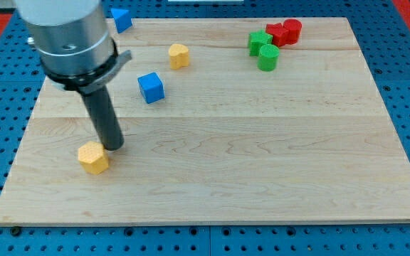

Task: Push the blue cube into the yellow hexagon

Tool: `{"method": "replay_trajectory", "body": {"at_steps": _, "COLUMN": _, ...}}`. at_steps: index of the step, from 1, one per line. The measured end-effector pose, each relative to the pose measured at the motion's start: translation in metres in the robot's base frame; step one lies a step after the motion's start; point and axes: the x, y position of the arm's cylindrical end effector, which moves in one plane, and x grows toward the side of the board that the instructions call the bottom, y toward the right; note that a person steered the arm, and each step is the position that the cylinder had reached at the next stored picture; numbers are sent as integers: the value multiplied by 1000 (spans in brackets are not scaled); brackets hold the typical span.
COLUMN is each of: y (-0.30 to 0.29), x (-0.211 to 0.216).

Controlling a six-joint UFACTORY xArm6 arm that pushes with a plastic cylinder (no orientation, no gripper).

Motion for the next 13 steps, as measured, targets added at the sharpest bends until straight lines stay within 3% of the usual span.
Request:
{"method": "replay_trajectory", "body": {"at_steps": 2, "y": 88, "x": -23}}
{"method": "replay_trajectory", "body": {"at_steps": 3, "y": 132, "x": -86}}
{"method": "replay_trajectory", "body": {"at_steps": 4, "y": 122, "x": -158}}
{"method": "replay_trajectory", "body": {"at_steps": 5, "y": 71, "x": -173}}
{"method": "replay_trajectory", "body": {"at_steps": 6, "y": 45, "x": -109}}
{"method": "replay_trajectory", "body": {"at_steps": 9, "y": 52, "x": -49}}
{"method": "replay_trajectory", "body": {"at_steps": 11, "y": 114, "x": -16}}
{"method": "replay_trajectory", "body": {"at_steps": 12, "y": 105, "x": -2}}
{"method": "replay_trajectory", "body": {"at_steps": 13, "y": 22, "x": 0}}
